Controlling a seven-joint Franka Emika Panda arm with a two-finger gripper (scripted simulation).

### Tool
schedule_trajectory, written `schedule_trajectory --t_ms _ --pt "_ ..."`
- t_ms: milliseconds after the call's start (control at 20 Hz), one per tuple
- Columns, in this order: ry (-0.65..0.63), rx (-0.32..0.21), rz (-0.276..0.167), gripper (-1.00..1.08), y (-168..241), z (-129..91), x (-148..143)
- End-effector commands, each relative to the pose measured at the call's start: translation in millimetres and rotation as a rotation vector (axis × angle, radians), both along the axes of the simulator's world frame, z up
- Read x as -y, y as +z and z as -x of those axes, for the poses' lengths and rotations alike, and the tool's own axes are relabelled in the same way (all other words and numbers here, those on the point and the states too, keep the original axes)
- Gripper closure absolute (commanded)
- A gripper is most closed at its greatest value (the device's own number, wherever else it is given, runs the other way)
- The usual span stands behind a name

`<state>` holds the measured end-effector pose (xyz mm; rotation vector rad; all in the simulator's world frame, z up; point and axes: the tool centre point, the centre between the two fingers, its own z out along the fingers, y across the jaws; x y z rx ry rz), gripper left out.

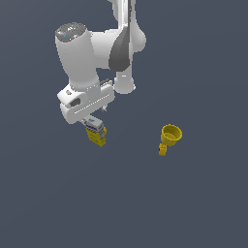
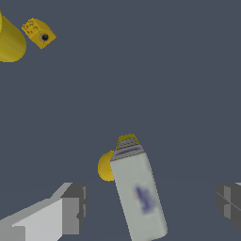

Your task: Pick up a designated object from a clutter of objects.

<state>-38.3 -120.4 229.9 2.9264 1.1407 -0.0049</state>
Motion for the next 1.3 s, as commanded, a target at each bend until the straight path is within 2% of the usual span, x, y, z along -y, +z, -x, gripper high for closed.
schedule_trajectory --t_ms 0,600,1250 --pt "0.054 0.001 -0.001 -0.92 -5.2 3.8 4.8" --pt "0.244 0.002 -0.002 -0.92 -23.6 18.3 21.3" --pt "0.283 0.002 -0.002 -0.92 -30.0 21.8 24.8"
